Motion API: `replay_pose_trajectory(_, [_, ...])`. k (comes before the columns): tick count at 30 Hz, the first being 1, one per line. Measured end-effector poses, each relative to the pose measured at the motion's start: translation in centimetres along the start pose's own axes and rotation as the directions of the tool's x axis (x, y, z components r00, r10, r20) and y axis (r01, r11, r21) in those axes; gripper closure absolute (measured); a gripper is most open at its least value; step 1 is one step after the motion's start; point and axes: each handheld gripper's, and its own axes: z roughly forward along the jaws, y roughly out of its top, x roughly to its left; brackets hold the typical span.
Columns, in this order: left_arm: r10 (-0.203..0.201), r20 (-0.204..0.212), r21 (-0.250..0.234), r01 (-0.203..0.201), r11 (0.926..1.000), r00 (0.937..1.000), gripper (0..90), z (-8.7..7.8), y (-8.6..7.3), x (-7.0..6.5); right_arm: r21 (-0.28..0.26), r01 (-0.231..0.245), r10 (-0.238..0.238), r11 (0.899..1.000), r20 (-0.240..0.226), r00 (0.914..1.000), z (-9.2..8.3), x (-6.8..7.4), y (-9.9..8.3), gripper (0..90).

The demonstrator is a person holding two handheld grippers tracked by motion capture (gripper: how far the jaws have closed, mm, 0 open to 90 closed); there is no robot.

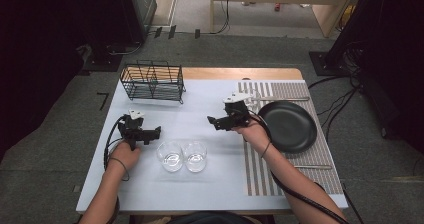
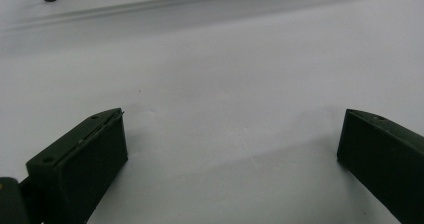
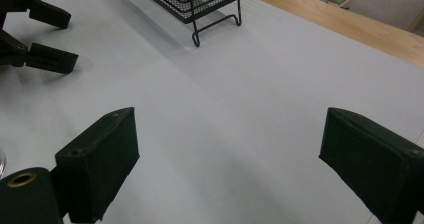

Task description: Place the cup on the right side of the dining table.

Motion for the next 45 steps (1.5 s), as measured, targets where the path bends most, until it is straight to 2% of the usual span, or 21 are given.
replay_pose_trajectory(7, [0.0,0.0,0.0,0.0,1.0,1.0,0.0,0.0,0.0,0.0,0.009,0.004,-0.003,1.0,-0.017,0.9998,0.6,0.0,-0.4,9.7])
replay_pose_trajectory(8, [0.0,0.0,0.0,0.0,1.0,1.0,0.0,0.0,0.0,0.0,0.008,0.001,-0.001,1.0,-0.017,0.9999,0.6,0.0,-0.5,18.9])
replay_pose_trajectory(9, [0.0,0.0,0.0,0.0,1.0,1.0,0.0,0.0,0.0,0.0,0.002,-0.003,0.003,1.0,0.0,1.0,0.8,0.0,-0.5,22.8])
replay_pose_trajectory(17, [0.0,0.0,0.0,0.0,1.0,1.0,0.0,0.0,0.0,0.0,0.025,0.003,-0.003,1.0,-0.005,1.0,1.5,0.3,-0.9,22.6])
replay_pose_trajectory(31, [0.001,0.0,0.0,-0.001,1.0,1.0,0.0,0.0,0.0,0.0,0.066,0.055,-0.052,0.996,-0.044,0.9977,2.8,1.6,-1.5,22.7])
replay_pose_trajectory(37, [0.001,0.0,0.0,-0.001,1.0,1.0,0.0,0.0,0.0,0.0,0.079,0.094,-0.089,0.992,-0.066,0.9938,3.4,2.4,-1.8,22.8])
replay_pose_trajectory(45, [0.001,0.0,0.0,-0.001,1.0,1.0,0.0,0.0,0.0,0.0,0.094,0.106,-0.098,0.99,-0.08,0.992,3.8,2.8,-2.2,22.9])
